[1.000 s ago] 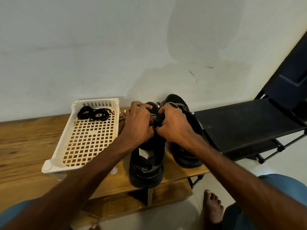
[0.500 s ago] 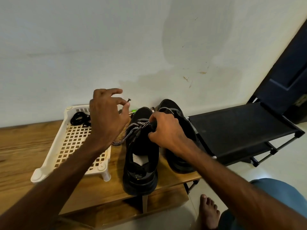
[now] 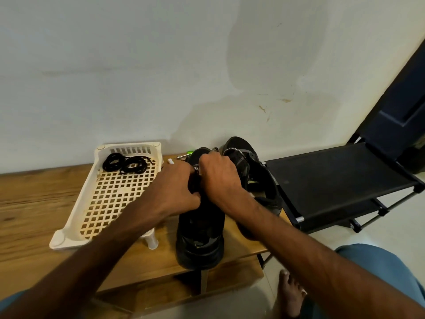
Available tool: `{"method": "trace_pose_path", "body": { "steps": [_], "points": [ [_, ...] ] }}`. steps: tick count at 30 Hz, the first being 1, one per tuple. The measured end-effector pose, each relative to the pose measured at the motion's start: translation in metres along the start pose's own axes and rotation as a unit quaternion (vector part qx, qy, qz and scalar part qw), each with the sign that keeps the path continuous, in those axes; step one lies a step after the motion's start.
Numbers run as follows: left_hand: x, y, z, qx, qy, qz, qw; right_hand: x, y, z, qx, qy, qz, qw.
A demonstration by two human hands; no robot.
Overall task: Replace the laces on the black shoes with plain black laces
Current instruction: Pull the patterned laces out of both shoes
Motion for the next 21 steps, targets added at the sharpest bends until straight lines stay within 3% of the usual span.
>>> {"method": "trace_pose_path", "body": {
  "steps": [5,7,8,10,11,12,15,16,18,21],
  "points": [
    [0.003,-0.003,-0.009,-0.014,0.115,-0.023,0.993,0.003,0.025,0.005,0.118,-0.024,0.075,0.990],
    [0.007,-0.007,-0.014,-0.023,0.132,-0.032,0.990,0.006,0.047,0.011,0.249,-0.033,0.152,0.956],
    [0.009,-0.009,-0.015,-0.020,0.131,-0.035,0.991,0.004,0.059,0.016,0.361,-0.047,0.210,0.907],
    [0.011,-0.013,-0.015,-0.016,0.127,-0.044,0.991,-0.003,0.073,0.027,0.562,-0.084,0.300,0.766],
    [0.010,-0.014,-0.015,-0.018,0.127,-0.045,0.991,-0.004,0.075,0.028,0.585,-0.096,0.306,0.745],
    [0.010,-0.015,-0.014,-0.021,0.127,-0.046,0.991,-0.002,0.074,0.026,0.562,-0.092,0.286,0.771],
    [0.011,-0.018,-0.014,-0.023,0.125,-0.048,0.991,0.003,0.050,-0.002,0.313,-0.004,0.117,0.942],
    [0.011,-0.019,-0.014,-0.021,0.122,-0.047,0.991,0.002,0.034,-0.008,0.221,0.014,0.046,0.974],
    [0.011,-0.019,-0.013,-0.017,0.115,-0.035,0.993,-0.003,0.005,-0.009,0.072,0.013,-0.052,0.996],
    [0.011,-0.017,-0.013,-0.012,0.109,-0.015,0.994,0.001,-0.005,0.002,-0.026,-0.020,-0.060,0.998]
  ]
}}
Point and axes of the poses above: each hand's wrist, its own x-axis towards the middle knuckle, its own z-axis out of the palm, y = z × x, the point moved 7 cm from there along x, towards the middle knuckle, and after that the axes turned 3 degrees about z, right-handed, at the moved point
